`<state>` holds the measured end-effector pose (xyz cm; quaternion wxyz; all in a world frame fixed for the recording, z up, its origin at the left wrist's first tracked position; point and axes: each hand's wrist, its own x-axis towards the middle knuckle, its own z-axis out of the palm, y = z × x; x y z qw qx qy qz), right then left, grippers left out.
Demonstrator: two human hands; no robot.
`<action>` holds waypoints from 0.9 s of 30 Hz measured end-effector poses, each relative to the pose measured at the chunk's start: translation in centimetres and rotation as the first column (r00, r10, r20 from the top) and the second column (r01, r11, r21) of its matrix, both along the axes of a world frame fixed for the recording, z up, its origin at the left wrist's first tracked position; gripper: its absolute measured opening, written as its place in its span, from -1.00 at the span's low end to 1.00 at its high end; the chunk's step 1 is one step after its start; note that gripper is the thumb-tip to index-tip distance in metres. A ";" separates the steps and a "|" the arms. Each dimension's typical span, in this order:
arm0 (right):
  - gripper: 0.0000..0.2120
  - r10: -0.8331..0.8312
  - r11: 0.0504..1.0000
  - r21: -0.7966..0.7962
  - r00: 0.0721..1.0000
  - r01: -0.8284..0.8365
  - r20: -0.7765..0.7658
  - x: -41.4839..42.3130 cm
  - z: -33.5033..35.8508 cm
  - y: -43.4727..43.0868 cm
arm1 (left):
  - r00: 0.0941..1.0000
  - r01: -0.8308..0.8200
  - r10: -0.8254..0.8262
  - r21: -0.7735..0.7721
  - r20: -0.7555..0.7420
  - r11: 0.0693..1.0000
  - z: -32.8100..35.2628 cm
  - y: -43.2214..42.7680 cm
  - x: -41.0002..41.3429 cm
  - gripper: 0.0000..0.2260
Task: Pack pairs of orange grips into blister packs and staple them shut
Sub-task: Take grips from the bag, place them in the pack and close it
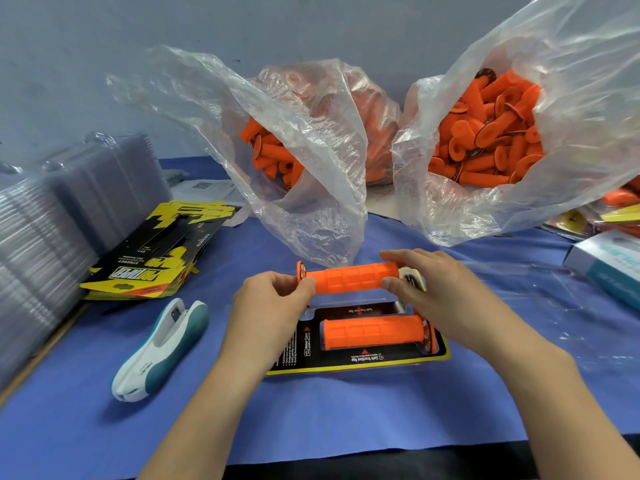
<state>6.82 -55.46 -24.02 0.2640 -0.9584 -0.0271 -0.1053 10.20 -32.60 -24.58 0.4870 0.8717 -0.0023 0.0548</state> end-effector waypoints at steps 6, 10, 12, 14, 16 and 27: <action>-0.63 0.006 0.997 -0.077 0.999 -0.008 -0.032 0.0 0.0 0.0 | 0.999 0.029 -0.025 0.105 -0.045 0.994 -0.1 -0.2 0.0 -0.71; -0.70 0.007 0.997 -0.080 0.999 -0.010 -0.035 0.0 0.0 -0.1 | 0.999 0.002 0.003 0.140 -0.033 0.990 -0.4 -0.3 0.3 -0.73; -0.72 0.015 0.996 -0.085 0.999 -0.018 -0.031 0.0 -0.1 0.0 | 0.999 -0.017 0.021 0.172 -0.024 0.985 -0.6 -0.3 0.4 -0.73; -0.74 0.021 0.996 -0.092 1.000 -0.023 -0.023 -0.1 -0.1 0.0 | 0.999 -0.021 0.027 0.196 -0.027 0.980 -0.8 -0.3 0.5 -0.74; -0.74 0.025 0.995 -0.097 1.000 -0.026 -0.017 -0.1 -0.1 0.0 | 0.999 -0.011 0.020 0.261 -0.033 0.965 -1.1 -0.2 0.4 -0.73; -0.75 -0.010 1.000 0.028 0.988 0.005 0.154 -0.5 0.4 -0.2 | 0.991 -0.042 -0.001 0.327 0.132 0.944 -0.8 -0.3 -0.1 -0.79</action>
